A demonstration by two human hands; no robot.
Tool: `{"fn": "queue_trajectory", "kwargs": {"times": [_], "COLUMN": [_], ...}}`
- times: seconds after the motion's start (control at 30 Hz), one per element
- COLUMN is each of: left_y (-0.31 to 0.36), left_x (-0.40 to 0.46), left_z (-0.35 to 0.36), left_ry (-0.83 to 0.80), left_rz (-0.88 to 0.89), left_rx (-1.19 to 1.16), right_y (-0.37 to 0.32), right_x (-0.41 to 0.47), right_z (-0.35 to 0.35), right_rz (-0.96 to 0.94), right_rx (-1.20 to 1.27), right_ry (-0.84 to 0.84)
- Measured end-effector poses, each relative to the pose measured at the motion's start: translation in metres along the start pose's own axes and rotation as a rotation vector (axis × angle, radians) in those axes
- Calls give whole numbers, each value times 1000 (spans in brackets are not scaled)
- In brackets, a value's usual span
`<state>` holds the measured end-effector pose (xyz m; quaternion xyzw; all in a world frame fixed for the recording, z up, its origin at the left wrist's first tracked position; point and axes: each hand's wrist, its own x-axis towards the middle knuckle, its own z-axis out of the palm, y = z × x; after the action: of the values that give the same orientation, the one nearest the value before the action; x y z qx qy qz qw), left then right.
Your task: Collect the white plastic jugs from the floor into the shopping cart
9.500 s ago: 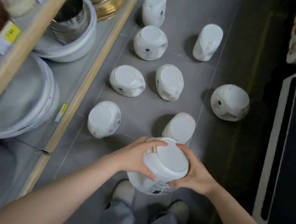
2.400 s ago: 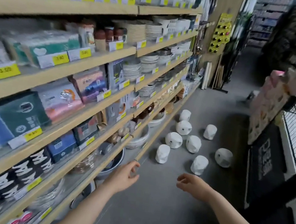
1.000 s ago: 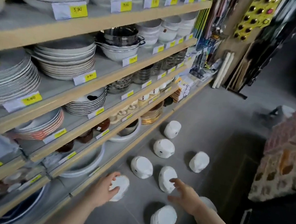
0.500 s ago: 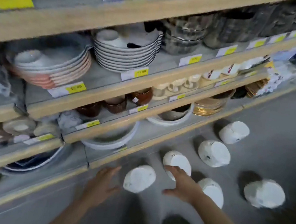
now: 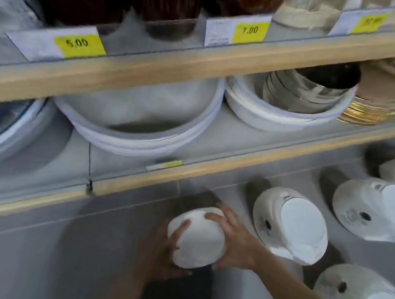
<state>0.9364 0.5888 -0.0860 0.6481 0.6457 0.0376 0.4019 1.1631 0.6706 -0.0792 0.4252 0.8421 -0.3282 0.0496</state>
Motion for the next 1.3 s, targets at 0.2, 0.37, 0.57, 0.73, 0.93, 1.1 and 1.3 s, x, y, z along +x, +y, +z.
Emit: {"fn": "queue_trajectory", "kwargs": {"times": [0.2,0.37,0.57,0.73,0.93,1.1,1.3], "left_y": [3,19,84,167,251,294,299], "left_x": [9,-29,-117,-211,-344,-437,-517], "left_z": [-13,-73,-190,-297,-395,-421,-434], "left_ry": [-40,-76,-73,75,304,636,799], "left_rz": [-29,99,95,81,71,91,-5], "left_rx": [-147,-50,84,151,-94,-312,-322], "right_y": [-9,-56,-151,-249,-369,-451,-526], "right_x": [7,-14,-61,-109,-176,-221,-241], "right_z": [-3,-43,-147,-268,-403,-462,-471], "right_rz": [-45,53,72,56,-42,-154,-242], "right_rx": [189,426,512,526,532,651,650], "right_ry": [75,120,100,56,25,-19,-121]}}
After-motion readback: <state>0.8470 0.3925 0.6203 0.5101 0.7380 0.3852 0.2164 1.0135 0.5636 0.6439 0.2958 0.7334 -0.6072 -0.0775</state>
